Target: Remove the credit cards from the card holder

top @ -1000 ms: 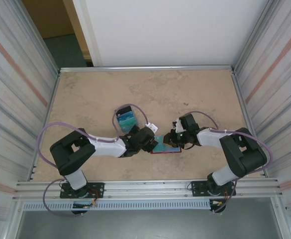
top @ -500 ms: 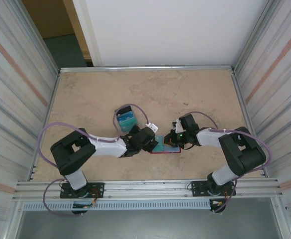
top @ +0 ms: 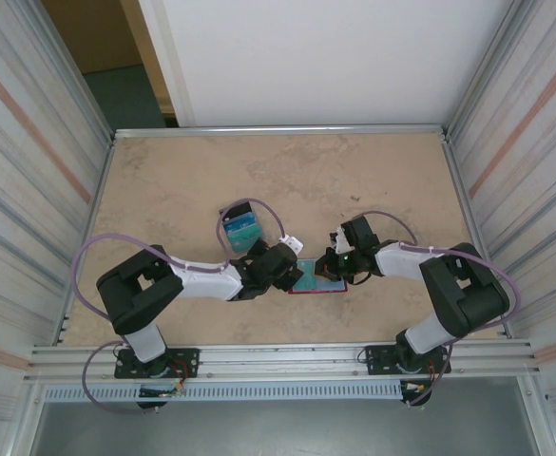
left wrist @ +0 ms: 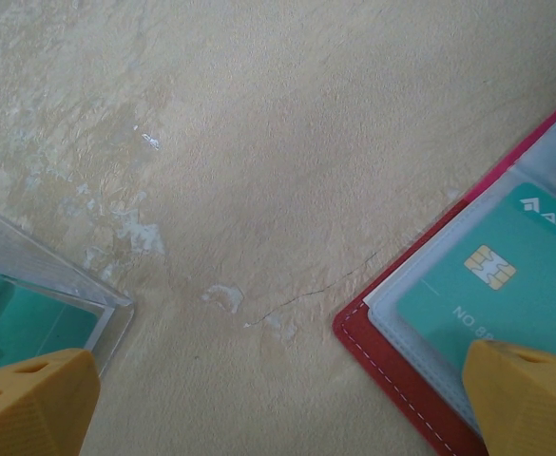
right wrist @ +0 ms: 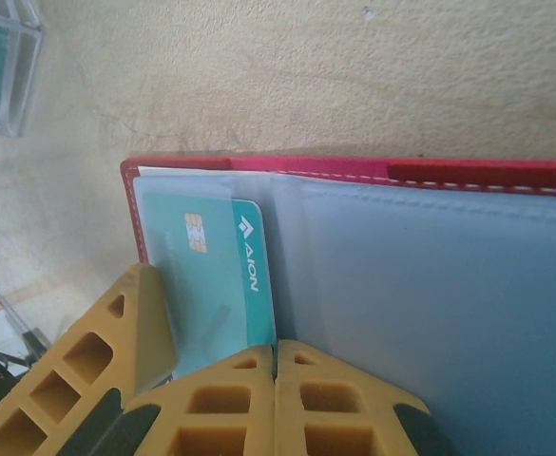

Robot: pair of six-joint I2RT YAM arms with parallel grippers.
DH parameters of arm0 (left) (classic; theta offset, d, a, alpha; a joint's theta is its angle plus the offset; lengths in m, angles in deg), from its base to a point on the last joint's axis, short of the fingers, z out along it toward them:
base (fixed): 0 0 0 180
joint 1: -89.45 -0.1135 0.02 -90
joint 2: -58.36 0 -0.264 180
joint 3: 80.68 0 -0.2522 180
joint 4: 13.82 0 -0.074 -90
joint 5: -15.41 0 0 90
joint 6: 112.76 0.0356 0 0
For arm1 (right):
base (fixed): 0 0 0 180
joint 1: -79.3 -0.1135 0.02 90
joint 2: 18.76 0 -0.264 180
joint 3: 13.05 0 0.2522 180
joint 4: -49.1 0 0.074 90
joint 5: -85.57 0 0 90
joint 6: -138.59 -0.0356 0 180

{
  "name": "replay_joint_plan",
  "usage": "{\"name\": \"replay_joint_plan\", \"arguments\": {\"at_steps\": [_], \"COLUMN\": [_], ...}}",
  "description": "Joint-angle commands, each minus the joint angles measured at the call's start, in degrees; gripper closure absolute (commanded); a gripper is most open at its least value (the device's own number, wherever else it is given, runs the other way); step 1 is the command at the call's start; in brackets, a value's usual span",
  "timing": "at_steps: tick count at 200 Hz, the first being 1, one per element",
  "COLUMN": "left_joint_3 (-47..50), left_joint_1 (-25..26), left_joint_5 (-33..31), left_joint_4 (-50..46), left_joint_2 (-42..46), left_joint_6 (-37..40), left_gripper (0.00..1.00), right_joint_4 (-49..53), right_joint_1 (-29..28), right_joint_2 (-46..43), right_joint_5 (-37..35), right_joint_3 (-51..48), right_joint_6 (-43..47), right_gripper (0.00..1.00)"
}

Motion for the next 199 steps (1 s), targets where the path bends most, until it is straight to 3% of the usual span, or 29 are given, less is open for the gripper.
{"name": "replay_joint_plan", "arguments": {"at_steps": [1, 124, 199], "left_joint_3": [0.21, -0.68, -3.16], "left_joint_1": [-0.01, 0.16, 1.49], "left_joint_5": [-1.50, -1.56, 0.14], "left_joint_4": [-2.26, -3.40, -2.91], "left_joint_2": [0.15, 2.25, 3.53], "left_joint_6": [0.04, 1.50, 3.19], "left_gripper": [0.01, 0.01, 0.01], "right_joint_4": [5.61, 14.85, 13.84], "right_joint_1": [0.70, 0.68, 0.53], "right_joint_2": [-1.16, -3.37, -2.90], "right_joint_5": [-3.92, -9.62, -8.89], "right_joint_3": [1.19, 4.83, 4.89], "right_joint_6": [2.55, 6.44, 6.00], "right_gripper": [1.00, 1.00, 1.00]}}
